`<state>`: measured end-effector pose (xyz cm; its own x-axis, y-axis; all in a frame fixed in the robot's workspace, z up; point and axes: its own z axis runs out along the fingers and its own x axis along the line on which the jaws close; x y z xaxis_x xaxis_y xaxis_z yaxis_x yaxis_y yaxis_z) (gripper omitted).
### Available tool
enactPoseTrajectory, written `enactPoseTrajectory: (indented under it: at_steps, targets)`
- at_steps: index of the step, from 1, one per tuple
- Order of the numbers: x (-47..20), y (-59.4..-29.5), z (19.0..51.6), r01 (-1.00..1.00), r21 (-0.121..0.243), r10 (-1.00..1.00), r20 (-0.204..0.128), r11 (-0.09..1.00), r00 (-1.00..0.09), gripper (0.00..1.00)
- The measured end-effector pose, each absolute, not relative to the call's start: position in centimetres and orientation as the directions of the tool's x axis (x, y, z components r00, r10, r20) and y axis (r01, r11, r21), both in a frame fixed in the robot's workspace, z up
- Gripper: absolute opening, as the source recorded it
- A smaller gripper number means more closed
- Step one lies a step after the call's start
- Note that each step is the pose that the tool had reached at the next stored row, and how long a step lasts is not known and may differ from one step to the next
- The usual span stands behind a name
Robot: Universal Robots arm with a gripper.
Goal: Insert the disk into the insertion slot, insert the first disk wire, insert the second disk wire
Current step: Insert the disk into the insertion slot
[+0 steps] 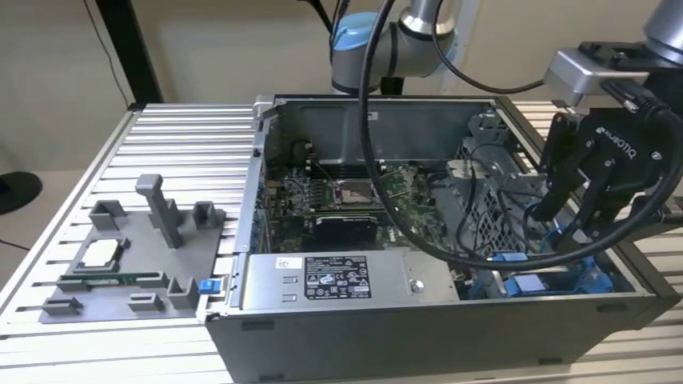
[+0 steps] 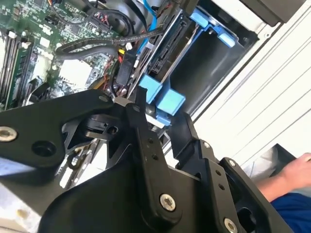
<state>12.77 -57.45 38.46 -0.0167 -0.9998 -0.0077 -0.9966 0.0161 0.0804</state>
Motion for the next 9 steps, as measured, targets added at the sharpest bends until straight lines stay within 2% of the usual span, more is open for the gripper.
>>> enactPoseTrajectory:
  at_steps: [5, 9]
  targets:
    - [12.8, -57.3, 38.6, -0.998, 0.056, -1.0, -0.011, 0.016, -0.016, 1.0]
    - [12.8, -57.2, 39.9, -0.998, 0.056, -1.0, -0.012, 0.016, -0.016, 1.0]
